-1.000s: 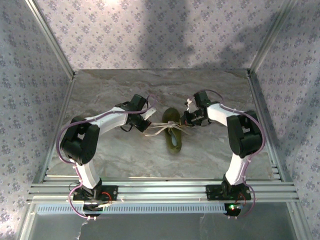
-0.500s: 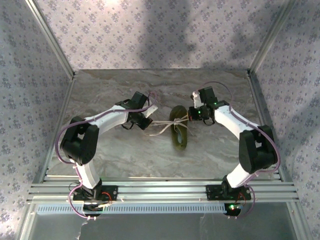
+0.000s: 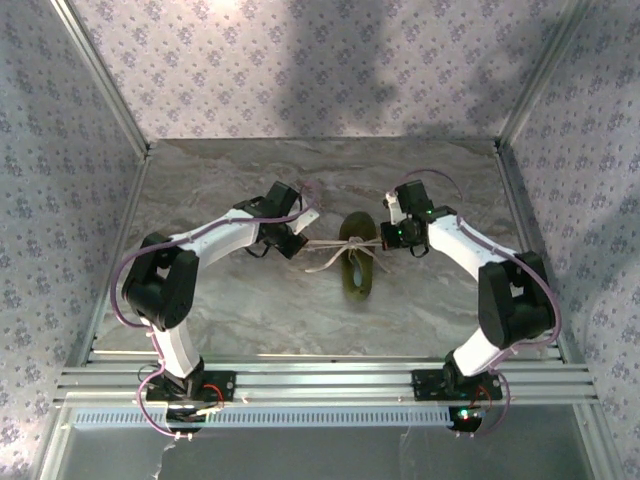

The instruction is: Tie the shoes

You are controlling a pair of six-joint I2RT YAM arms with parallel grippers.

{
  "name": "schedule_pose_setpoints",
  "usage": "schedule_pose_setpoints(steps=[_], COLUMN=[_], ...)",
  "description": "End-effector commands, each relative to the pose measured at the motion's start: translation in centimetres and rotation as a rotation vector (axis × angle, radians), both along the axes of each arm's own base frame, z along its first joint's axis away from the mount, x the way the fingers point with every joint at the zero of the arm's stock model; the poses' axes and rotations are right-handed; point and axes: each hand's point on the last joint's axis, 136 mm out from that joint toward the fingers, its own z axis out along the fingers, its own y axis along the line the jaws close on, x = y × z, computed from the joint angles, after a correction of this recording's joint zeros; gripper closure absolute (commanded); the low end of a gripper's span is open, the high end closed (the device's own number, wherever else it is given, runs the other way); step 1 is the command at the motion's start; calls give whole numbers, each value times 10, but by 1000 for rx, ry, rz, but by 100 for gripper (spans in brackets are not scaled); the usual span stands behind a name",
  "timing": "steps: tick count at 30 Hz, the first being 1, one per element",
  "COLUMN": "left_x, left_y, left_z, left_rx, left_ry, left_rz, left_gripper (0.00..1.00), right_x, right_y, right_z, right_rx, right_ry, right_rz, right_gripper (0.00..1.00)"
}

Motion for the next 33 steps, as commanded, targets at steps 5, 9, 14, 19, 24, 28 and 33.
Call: schedule_pose_setpoints(steps=[5,9,14,19,24,28,33], left_x=[0,-3,-5,-7,-6,-3,2], left_y=[22,29,38,40,36,30,21], left_z=[-20,-29,-32,-35,-34,-28,-17], left_rx=[106,122,119,106,82,58,19], left_ry=[50,74,87,98,98,92,75], left_rz=[49,67,95,98,95,82,61], left_gripper=[100,100,100,100,100,100,89], right_x=[-7,-7,-9,-11,-8,-4,-1], right_y=[-35,-43,-56,-62,-47,-27,-6], right_z=[-10,-18,-28,-37,-36,-29,-20], right_rx=[-137,-155,-173,-172,-118,-79,-50], right_ry=[-10,13,49,79,58,50,38], right_rz=[-86,-119,-176,-203,-153,-73,12], right_gripper=[100,100,100,100,100,100,84])
